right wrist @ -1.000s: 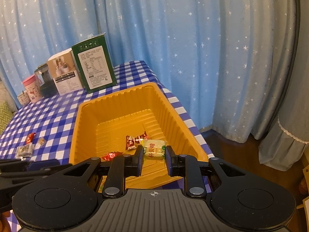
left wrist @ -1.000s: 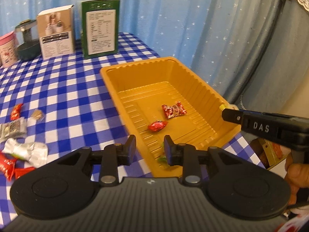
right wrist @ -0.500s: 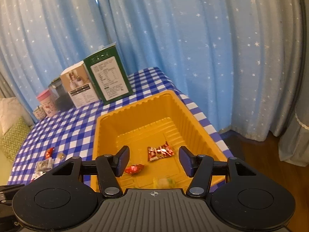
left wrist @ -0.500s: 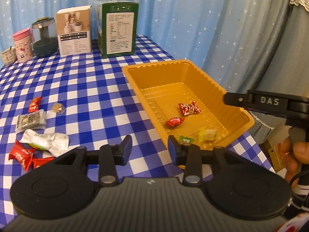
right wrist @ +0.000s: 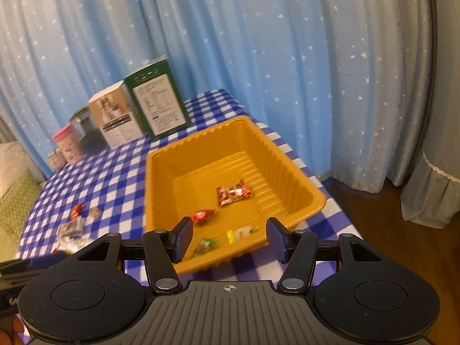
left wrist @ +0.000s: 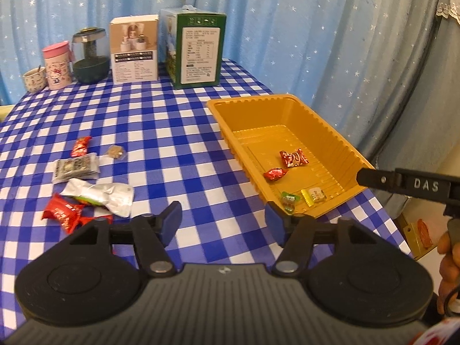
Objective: Organize snacks
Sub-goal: 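Withdraw both tools from the tray back toward the snack pile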
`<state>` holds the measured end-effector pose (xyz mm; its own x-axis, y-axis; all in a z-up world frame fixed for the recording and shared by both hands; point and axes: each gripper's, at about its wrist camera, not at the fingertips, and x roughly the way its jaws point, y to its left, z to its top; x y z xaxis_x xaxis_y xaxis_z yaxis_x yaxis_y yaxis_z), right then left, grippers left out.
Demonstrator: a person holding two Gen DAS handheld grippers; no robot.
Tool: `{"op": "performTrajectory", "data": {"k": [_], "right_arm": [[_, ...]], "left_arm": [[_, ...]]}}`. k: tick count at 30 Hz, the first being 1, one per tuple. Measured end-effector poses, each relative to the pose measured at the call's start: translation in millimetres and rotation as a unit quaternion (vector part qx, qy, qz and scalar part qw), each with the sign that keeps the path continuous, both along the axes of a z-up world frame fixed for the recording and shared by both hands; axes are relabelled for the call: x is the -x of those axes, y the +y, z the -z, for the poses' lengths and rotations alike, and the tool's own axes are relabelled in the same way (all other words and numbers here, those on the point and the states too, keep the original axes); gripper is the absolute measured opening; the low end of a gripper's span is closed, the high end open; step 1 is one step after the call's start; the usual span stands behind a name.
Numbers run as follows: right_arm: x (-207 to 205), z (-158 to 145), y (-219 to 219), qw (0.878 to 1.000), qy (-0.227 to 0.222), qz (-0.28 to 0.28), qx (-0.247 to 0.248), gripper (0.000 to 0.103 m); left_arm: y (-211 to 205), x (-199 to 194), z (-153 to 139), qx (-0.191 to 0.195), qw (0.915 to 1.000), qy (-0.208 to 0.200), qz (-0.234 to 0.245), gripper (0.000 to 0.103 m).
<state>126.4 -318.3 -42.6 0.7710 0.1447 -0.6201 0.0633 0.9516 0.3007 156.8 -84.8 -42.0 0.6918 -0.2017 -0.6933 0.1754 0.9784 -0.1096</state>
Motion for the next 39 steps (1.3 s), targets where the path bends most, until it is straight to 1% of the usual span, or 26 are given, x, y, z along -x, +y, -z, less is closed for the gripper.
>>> {"op": "performTrajectory", "data": {"k": [5, 17, 25, 28, 39], "right_arm": [[16, -5, 19, 1.000, 0.003, -0.014, 0.008, 0.057], [37, -16, 60, 0.999, -0.005, -0.047, 0.027, 0.057], [39, -18, 81, 0.997, -0.005, -0.070, 0.039, 0.058], [39, -17, 88, 0.996, -0.005, -0.078, 0.041, 0.058], [32, -10, 122, 0.992, 0.001, -0.118, 0.048, 0.059]], "left_arm": [[14, 17, -6, 0.000, 0.9999, -0.006, -0.010, 0.070], [48, 45, -18, -0.004, 0.9990, -0.019, -0.040, 0.078], [71, 54, -18, -0.008, 0.9980, -0.021, -0.059, 0.080], [79, 57, -16, -0.014, 0.9976, -0.022, -0.064, 0.084], [121, 63, -10, -0.030, 0.9952, -0.013, -0.092, 0.090]]}}
